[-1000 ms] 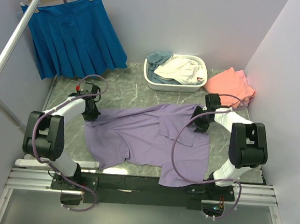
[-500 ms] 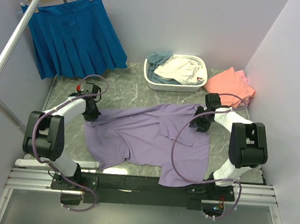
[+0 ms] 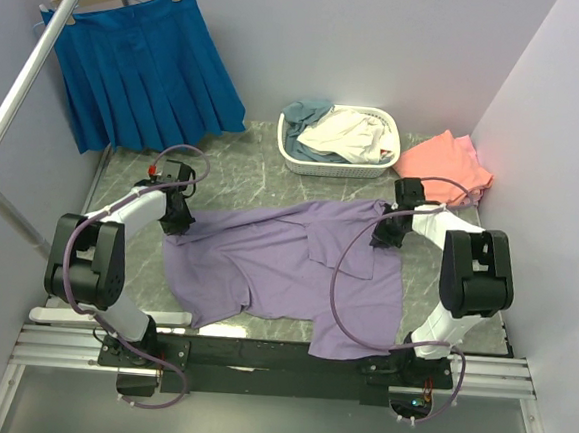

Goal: Fold and stack the t-shirts
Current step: Fold the tshirt

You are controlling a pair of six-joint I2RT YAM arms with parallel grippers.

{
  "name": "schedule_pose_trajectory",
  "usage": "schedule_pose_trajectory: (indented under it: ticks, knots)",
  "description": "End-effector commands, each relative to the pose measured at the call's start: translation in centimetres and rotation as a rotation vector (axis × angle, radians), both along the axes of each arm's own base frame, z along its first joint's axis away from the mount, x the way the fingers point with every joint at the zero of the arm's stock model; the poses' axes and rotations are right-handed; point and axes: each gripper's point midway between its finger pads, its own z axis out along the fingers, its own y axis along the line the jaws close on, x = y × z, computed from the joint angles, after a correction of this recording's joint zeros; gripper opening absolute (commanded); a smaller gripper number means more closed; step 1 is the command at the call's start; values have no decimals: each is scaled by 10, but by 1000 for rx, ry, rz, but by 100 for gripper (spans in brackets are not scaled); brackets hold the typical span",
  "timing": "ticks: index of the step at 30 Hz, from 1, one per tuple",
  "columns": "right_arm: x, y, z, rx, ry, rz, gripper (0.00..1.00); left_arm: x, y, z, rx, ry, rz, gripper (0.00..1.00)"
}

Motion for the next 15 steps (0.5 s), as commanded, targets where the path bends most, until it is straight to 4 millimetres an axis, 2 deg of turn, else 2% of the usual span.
schedule_pose_trajectory:
  ticks: [1,5,7,15]
  knots:
    - [10,-13,20,-80,-68,-15,0,14,-1,13,7,-47,-7,2]
    - [8,-23,49,-131,-115,-44,0,15,-1,15,8,-53,-8,2]
    - [9,-27,56,-148,-131,-49,0,17,-2,16,4,-57,-11,2]
    - [6,-29,54,-160,-116,-65,0,16,-4,15,-1,-55,-16,3]
